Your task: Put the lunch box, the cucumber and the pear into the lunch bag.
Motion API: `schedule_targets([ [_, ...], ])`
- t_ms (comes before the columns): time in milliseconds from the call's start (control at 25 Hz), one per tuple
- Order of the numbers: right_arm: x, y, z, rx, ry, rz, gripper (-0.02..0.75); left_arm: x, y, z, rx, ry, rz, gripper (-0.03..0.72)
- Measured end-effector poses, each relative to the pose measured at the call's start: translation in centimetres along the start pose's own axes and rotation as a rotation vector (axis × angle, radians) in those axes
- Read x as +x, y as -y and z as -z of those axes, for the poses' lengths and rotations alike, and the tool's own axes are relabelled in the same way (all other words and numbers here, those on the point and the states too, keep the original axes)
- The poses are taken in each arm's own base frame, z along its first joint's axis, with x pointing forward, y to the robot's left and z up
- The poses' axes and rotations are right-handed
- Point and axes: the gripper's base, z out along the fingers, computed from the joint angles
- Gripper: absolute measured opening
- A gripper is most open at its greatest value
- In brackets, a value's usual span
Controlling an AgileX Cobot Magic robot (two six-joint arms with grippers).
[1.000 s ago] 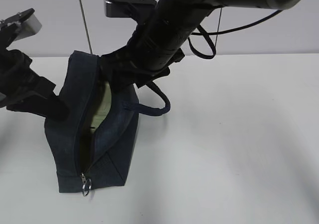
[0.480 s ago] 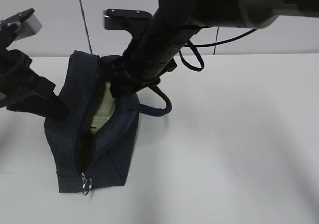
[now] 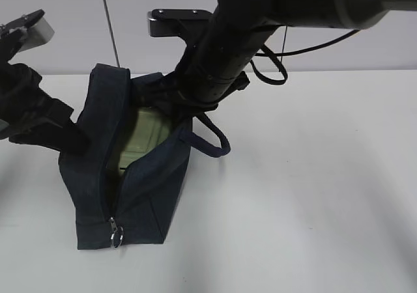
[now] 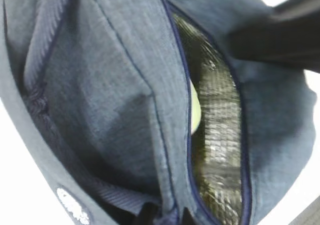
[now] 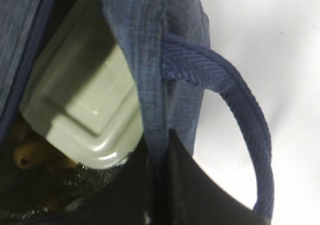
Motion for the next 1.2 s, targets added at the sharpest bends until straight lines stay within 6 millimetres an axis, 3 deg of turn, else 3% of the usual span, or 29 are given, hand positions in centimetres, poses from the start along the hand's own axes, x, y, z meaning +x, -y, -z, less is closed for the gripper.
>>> schedule_targets([
  [240, 3.2, 0.8, 2.2, 0.017, 0.021, -0.052, 0.004, -2.2, 0.2, -0.5, 0.026, -0.02, -0.012, 0.02],
  [480, 6.8, 1.9, 5.5, 0.036, 0.089, -0.095, 0.004, -3.9, 1.6, -2.7, 0.061, -0.063, -0.046, 0.02],
  [600, 7.9, 2.4, 6.9, 0.044, 0.105, -0.106, 0.004, -4.6, 2.5, -3.9, 0.075, -0.078, -0.067, 0.02],
  [800, 8.2, 2.7, 7.3, 0.059, 0.111, -0.098, 0.031, -4.8, 3.2, -4.4, 0.083, -0.08, -0.073, 0.02],
  [920, 8.0, 2.7, 7.3, 0.058, 0.127, -0.097, 0.208, -4.8, 3.2, -4.4, 0.081, -0.082, -0.071, 0.047],
  [1040, 7.9, 2.7, 7.4, 0.058, 0.14, -0.09, 0.493, -4.8, 3.2, -4.4, 0.081, -0.082, -0.07, 0.167],
  [1080, 7.9, 2.7, 7.5, 0.059, 0.144, -0.088, 0.555, -4.8, 3.2, -4.3, 0.08, -0.081, -0.071, 0.225],
  [1200, 7.7, 2.5, 8.4, 0.06, 0.181, -0.071, 0.602, -4.9, 3.5, -3.4, 0.07, -0.047, -0.085, 0.342],
])
